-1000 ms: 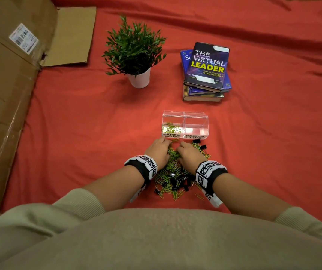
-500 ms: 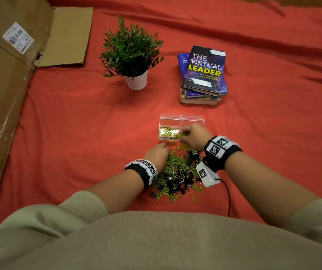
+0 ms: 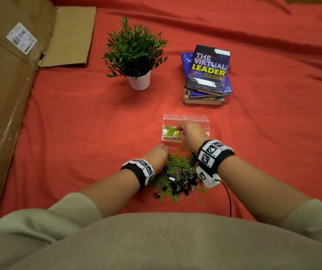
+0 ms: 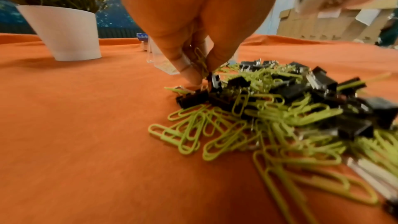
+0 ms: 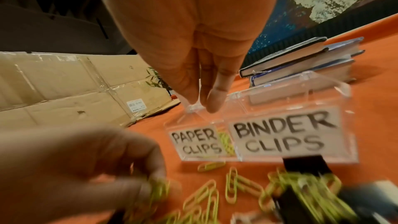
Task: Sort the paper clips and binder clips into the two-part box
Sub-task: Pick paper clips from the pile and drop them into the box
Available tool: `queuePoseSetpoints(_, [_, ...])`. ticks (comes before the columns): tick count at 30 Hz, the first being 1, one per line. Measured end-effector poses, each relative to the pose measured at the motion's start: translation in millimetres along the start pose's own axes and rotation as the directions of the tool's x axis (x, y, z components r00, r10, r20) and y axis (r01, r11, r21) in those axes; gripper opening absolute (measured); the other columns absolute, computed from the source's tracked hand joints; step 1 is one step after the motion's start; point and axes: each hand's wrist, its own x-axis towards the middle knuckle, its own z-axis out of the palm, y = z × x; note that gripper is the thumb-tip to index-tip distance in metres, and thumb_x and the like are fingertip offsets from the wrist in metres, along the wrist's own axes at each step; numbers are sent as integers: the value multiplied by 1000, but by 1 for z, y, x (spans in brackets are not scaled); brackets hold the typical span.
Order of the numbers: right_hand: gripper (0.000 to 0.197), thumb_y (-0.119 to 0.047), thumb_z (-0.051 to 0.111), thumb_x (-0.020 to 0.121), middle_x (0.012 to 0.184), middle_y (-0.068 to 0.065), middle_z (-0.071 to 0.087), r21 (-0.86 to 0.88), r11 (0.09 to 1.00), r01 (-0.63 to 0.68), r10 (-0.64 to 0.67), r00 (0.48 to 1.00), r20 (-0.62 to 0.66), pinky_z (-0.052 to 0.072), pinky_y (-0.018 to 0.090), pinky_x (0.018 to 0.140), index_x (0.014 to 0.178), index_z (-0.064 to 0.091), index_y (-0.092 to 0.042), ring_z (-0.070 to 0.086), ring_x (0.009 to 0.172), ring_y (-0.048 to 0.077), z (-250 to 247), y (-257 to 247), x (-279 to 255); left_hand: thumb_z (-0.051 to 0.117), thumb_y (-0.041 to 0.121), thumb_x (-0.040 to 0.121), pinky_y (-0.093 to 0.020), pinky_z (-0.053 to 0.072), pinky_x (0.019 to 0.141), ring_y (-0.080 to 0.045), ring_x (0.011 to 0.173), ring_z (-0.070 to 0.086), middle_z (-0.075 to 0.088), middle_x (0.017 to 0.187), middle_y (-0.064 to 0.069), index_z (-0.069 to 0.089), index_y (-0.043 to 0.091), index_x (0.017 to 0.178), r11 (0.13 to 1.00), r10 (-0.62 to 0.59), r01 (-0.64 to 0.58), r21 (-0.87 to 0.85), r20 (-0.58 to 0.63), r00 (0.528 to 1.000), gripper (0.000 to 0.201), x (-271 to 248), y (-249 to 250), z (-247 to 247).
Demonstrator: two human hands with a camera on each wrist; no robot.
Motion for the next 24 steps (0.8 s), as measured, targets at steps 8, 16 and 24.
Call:
queuePoseSetpoints(8, [62, -20, 61, 84, 137, 13, 37, -146, 986, 75, -47, 982, 184, 37, 35, 109, 138, 36, -3, 39, 126, 28, 58, 26, -43, 46, 10, 94, -28, 45, 82, -20, 90, 54, 57, 107, -8, 58, 7, 103, 967, -52, -5, -256, -215, 975, 15, 10, 9, -48])
queuePoseSetpoints(16, [54, -1, 51, 84, 129, 12, 40, -216, 961, 170, -132, 975, 180, 40, 39, 100, 137, 40, -5, 39, 112, 29, 76, 24, -46, 44, 0, 89, -36, 44, 90, -31, 103, 56, 57, 113, -17, 59, 0, 104, 976, -130, 95, -194, -174, 976, 21, 56, 14, -68])
queuePoseSetpoints(24, [30, -2, 51, 86, 118, 13, 51, -191, 952, 238, -203, 962, 183, 39, 40, 98, 116, 57, -2, 43, 112, 32, 80, 33, -45, 51, 3, 86, -35, 44, 92, -22, 110, 48, 54, 112, -7, 61, 10, 110, 990, -7, -34, -138, -286, 958, 26, 29, 16, -46])
